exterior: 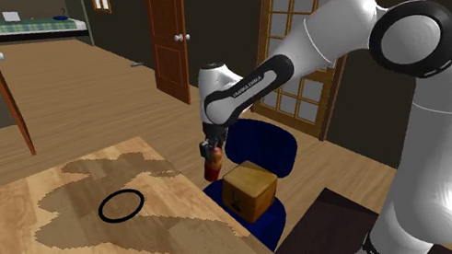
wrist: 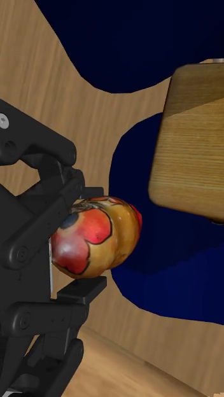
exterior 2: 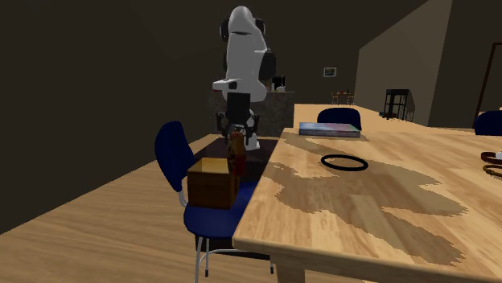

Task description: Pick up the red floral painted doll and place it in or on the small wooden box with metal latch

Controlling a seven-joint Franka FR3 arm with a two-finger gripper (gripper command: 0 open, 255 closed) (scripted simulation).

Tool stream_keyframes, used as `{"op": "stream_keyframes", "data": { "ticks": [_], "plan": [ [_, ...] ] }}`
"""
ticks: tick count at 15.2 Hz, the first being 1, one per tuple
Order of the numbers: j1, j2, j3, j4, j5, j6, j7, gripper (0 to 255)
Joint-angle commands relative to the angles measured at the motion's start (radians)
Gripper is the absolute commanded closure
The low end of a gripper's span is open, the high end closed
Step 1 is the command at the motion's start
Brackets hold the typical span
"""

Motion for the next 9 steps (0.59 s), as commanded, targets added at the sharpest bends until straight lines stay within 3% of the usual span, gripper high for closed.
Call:
{"op": "stream_keyframes", "data": {
  "ticks": [1, 9],
  "plan": [
    [-0.001, -0.016, 0.001, 0.013, 0.004, -0.028, -0.004, 255],
    [-0.001, -0.070, 0.003, 0.059, 0.016, -0.128, -0.016, 255]
  ]
}}
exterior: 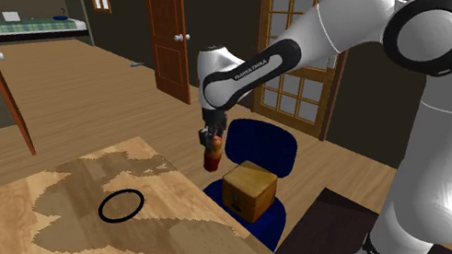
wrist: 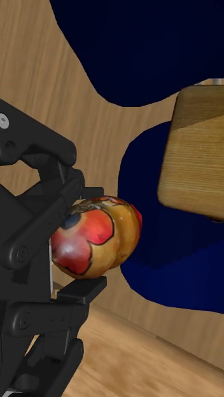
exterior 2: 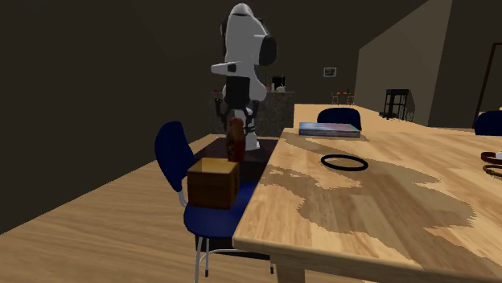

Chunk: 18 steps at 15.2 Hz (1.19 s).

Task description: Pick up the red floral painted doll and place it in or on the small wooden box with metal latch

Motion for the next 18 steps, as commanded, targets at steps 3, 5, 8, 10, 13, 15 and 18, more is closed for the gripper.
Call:
{"op": "stream_keyframes", "data": {
  "ticks": [3, 5, 8, 10, 13, 15, 18],
  "plan": [
    [0.001, -0.024, 0.002, 0.025, 0.005, -0.049, -0.003, 255],
    [-0.021, -0.071, -0.016, -0.018, 0.012, -0.051, -0.046, 255],
    [-0.052, -0.137, -0.046, -0.073, 0.019, -0.057, -0.112, 255],
    [-0.073, -0.177, -0.069, -0.104, 0.022, -0.064, -0.157, 255],
    [-0.103, -0.232, -0.106, -0.142, 0.021, -0.078, -0.225, 255],
    [-0.124, -0.265, -0.131, -0.161, 0.018, -0.089, -0.270, 255],
    [-0.135, -0.278, -0.147, -0.179, 0.016, -0.082, -0.295, 255]
  ]
}}
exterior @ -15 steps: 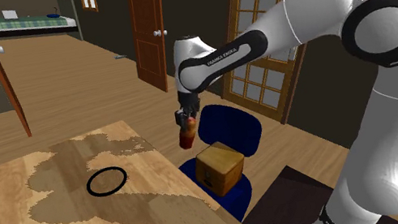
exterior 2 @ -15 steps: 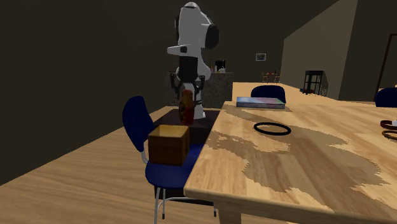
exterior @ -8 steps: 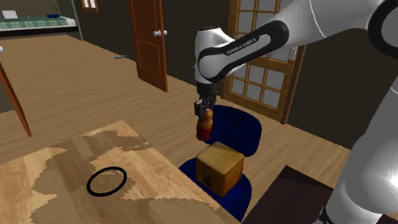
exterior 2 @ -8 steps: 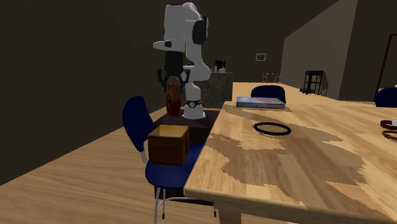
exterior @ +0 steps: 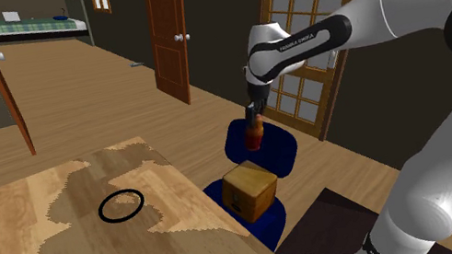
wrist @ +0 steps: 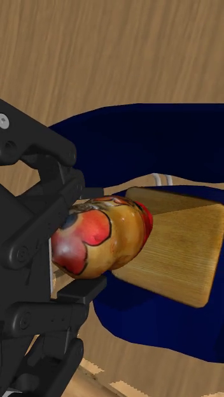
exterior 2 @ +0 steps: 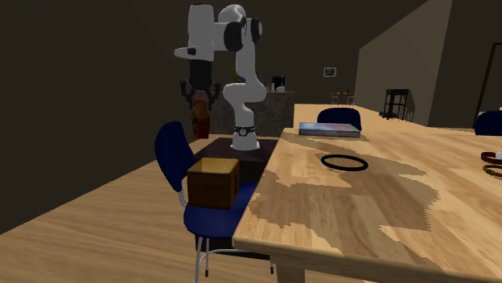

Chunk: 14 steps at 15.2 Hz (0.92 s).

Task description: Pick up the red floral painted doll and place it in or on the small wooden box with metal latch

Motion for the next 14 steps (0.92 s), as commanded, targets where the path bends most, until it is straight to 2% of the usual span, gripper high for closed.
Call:
{"op": "stream_keyframes", "data": {
  "ticks": [1, 14],
  "plan": [
    [-0.002, 0.004, -0.003, -0.015, -0.001, 0.020, -0.005, 255],
    [-0.004, 0.089, -0.006, -0.111, -0.003, 0.200, 0.001, 255]
  ]
}}
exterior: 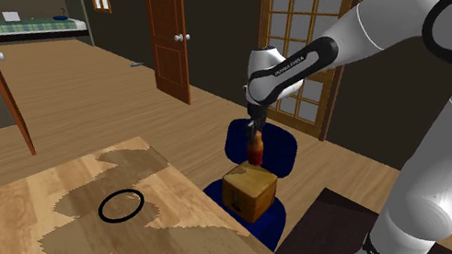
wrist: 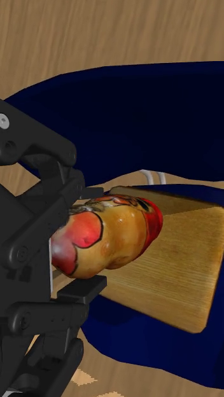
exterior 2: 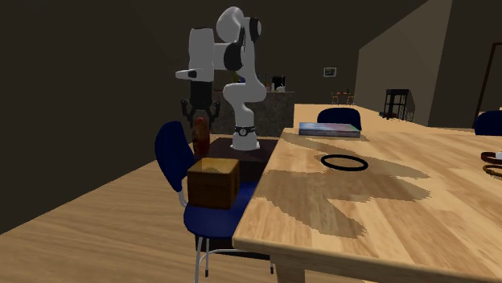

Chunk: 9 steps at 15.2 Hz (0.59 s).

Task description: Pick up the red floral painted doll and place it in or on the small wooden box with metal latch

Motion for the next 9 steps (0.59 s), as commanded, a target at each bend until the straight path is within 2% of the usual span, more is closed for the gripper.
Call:
{"op": "stream_keyframes", "data": {
  "ticks": [1, 6, 9],
  "plan": [
    [0.001, 0.018, 0.001, -0.011, 0.000, 0.030, 0.003, 255],
    [0.000, 0.063, 0.000, -0.038, 0.000, 0.102, 0.005, 255],
    [0.000, 0.063, 0.000, -0.038, 0.000, 0.102, 0.005, 255]
  ]
}}
